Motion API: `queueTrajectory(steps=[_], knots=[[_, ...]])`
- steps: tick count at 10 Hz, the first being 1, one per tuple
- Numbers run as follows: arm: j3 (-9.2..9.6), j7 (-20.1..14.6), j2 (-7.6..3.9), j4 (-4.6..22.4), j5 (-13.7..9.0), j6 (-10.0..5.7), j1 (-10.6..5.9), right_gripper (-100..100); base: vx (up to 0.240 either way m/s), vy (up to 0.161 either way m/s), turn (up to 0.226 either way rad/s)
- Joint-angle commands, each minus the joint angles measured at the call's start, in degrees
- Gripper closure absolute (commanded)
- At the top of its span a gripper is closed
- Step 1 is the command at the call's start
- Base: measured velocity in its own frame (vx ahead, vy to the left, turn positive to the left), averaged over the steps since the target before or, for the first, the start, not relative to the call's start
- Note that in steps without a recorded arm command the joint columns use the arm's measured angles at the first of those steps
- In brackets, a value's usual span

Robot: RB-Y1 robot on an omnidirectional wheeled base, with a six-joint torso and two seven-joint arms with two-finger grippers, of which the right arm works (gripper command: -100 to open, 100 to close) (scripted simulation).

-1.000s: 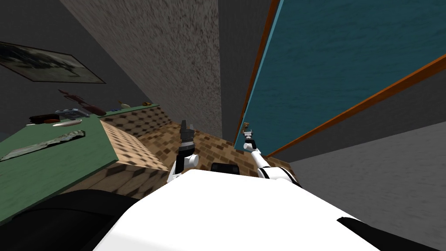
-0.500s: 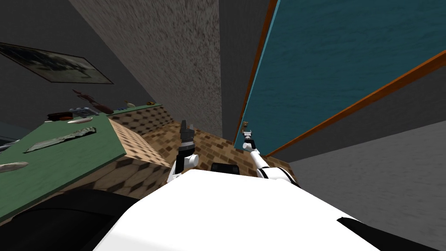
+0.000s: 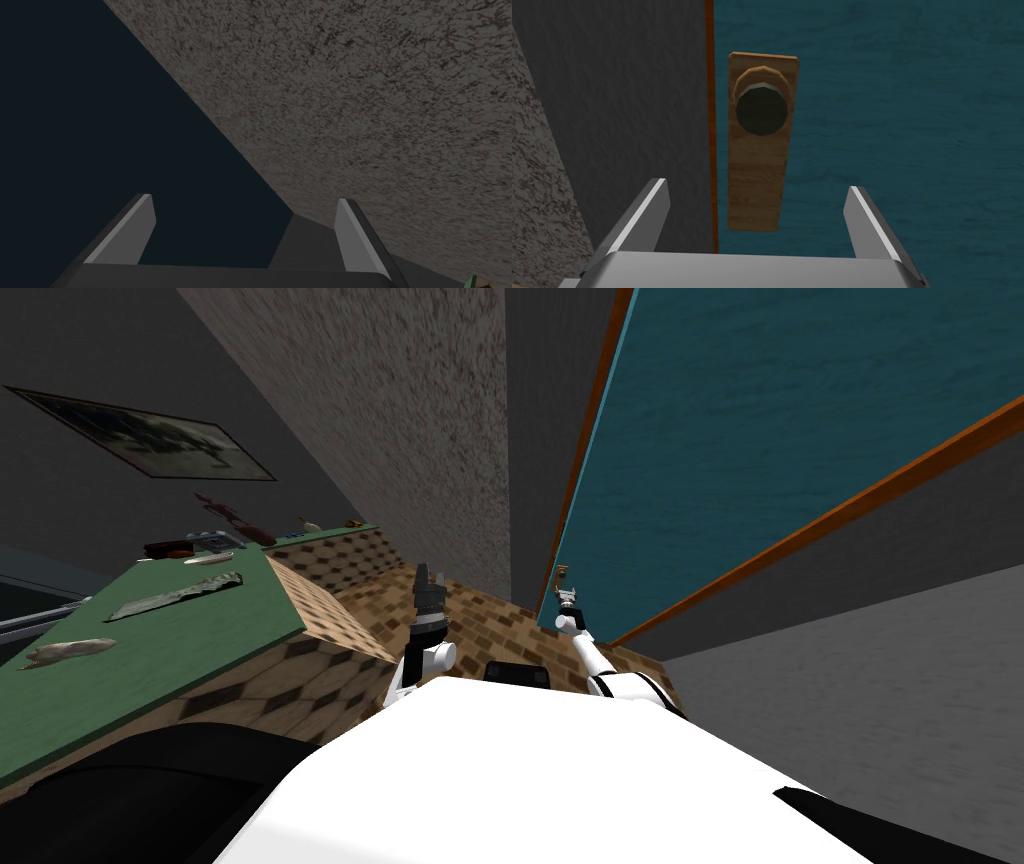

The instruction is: Pull the door open

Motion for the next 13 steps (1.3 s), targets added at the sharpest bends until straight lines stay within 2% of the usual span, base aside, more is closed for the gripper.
queueTrajectory(steps=[1,2,3,4,5,6,7,8,10,11,12,13], knots=[[0.00,0.0,0.00,0.0,0.0,0.00,0.00,-100,-0.027,-0.014,0.006],[-0.22,-2.0,-2.16,0.1,-0.4,-0.09,0.73,-100,0.146,0.042,0.202],[-0.30,-2.6,-2.94,0.2,-0.5,-0.13,0.98,-100,0.185,0.049,0.152],[-0.47,-4.0,-4.69,0.3,-0.8,-0.23,1.56,-100,0.182,0.059,0.115],[-0.57,-4.8,-5.62,0.4,-0.9,-0.29,1.86,-100,0.173,0.051,0.158],[-0.75,-6.3,-7.48,0.5,-1.2,-0.39,2.46,-100,0.153,0.031,0.193],[-0.84,-7.1,-8.37,0.6,-1.3,-0.45,2.75,-100,0.147,0.021,0.111],[-1.01,-8.4,-9.99,0.7,-1.5,-0.54,3.28,-100,0.147,0.015,0.163],[-1.18,-9.7,-11.65,0.8,-1.8,-0.64,3.82,-100,0.126,-0.010,0.081],[-1.07,-9.2,-10.80,1.0,-1.6,-0.91,3.58,-100,0.061,-0.001,0.012],[-1.07,-9.2,-10.80,1.0,-1.6,-0.91,3.58,100,-0.010,-0.003,-0.020],[-1.07,-9.2,-10.80,1.0,-1.6,-0.91,3.58,100,-0.022,-0.007,-0.014]])
